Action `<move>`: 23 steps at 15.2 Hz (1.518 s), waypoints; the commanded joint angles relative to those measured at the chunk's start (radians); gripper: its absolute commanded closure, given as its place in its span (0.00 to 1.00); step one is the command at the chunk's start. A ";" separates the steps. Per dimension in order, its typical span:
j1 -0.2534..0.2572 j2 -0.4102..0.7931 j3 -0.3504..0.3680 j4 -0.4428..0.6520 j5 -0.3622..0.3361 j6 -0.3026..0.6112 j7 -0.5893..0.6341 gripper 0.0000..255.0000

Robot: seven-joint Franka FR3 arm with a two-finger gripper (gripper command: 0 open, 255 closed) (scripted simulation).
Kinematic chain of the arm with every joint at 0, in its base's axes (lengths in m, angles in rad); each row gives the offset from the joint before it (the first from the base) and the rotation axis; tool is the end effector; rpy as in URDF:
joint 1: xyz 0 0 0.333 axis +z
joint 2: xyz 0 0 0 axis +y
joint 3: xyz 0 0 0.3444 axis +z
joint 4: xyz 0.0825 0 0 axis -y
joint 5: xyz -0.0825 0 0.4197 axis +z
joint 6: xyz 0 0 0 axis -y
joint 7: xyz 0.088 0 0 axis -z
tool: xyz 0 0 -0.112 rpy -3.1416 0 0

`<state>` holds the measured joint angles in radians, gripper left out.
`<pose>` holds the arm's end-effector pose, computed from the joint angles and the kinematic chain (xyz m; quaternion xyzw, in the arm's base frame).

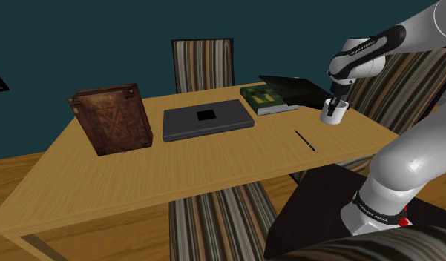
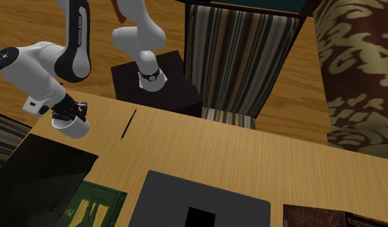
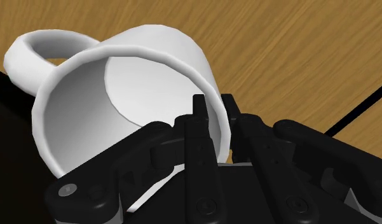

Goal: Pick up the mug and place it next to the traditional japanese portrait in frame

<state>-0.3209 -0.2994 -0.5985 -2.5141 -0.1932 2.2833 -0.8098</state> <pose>0.2778 -0.3677 0.3709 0.9997 0.0171 0.0169 0.0046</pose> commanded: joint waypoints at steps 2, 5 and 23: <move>0.005 0.030 -0.012 -0.022 0.010 0.051 -0.011 1.00; 0.005 0.030 -0.012 -0.022 0.010 0.051 -0.011 1.00; -0.011 -0.062 0.025 0.041 -0.019 -0.098 0.017 0.00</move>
<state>-0.3322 -0.3607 -0.5742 -2.4745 -0.2116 2.1876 -0.7928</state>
